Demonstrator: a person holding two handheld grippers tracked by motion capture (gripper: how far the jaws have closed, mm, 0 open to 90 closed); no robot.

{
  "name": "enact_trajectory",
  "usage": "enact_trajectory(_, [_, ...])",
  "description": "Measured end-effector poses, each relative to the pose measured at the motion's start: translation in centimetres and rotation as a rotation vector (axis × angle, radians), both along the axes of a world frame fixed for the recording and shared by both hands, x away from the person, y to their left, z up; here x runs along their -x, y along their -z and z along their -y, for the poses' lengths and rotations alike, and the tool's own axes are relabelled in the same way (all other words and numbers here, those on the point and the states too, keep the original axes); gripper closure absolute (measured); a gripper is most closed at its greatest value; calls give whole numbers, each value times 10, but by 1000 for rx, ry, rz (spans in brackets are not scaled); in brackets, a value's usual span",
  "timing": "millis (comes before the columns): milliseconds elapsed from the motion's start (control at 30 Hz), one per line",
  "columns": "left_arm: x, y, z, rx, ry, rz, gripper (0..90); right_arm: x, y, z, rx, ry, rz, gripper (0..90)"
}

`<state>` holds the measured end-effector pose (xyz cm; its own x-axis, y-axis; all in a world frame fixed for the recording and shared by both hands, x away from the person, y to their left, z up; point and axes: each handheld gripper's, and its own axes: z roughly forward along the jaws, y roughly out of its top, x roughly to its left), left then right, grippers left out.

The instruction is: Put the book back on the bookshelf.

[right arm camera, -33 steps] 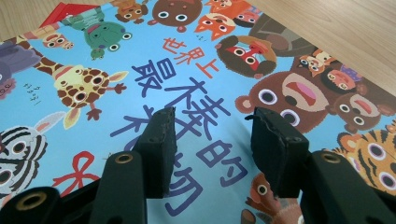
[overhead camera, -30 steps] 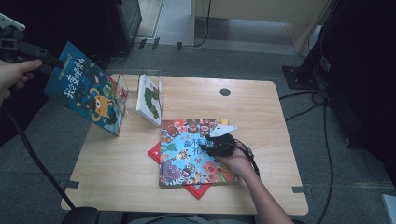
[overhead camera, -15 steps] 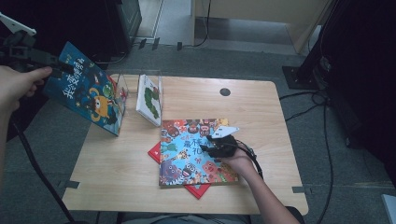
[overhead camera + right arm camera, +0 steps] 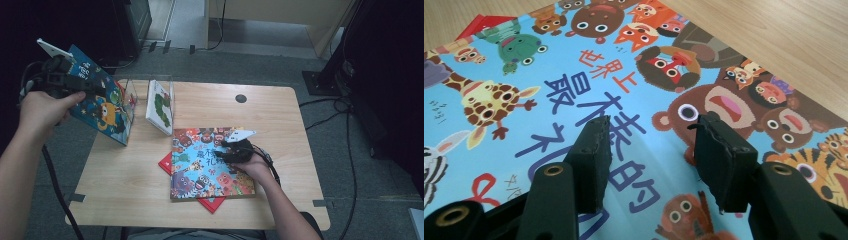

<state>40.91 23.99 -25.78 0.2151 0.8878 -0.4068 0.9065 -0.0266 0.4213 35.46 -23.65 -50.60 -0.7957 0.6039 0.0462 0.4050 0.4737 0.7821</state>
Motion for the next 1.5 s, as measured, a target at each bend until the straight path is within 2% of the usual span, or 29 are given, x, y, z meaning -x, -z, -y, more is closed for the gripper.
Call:
enact_trajectory(167, [4,19,15,-4,34,-10,465,-4,0,1,-16,10,-19,496])
enact_trajectory(300, [9,35,26,22,55,-5,465,-4,0,1,-15,11,-19,495])
enact_trajectory(433, [12,52,39,16,83,-9,465,-4,0,1,-13,10,-15,495])
enact_trajectory(600, [17,75,54,27,120,-28,465,-3,0,1,-12,10,-12,495])
enact_trajectory(867, [24,112,73,28,152,-56,464,-3,0,1,-12,10,-15,495])
enact_trajectory(1033, [30,128,86,55,198,-72,463,-3,0,0,-9,7,-11,496])
enact_trajectory(1100, [32,135,93,37,216,-70,462,-3,0,0,-6,6,-6,497])
enact_trajectory(1267, [36,153,105,36,244,-76,462,-2,0,0,-4,6,-1,499])
enact_trajectory(1500, [41,175,116,55,254,-92,465,-2,1,1,-5,7,1,505])
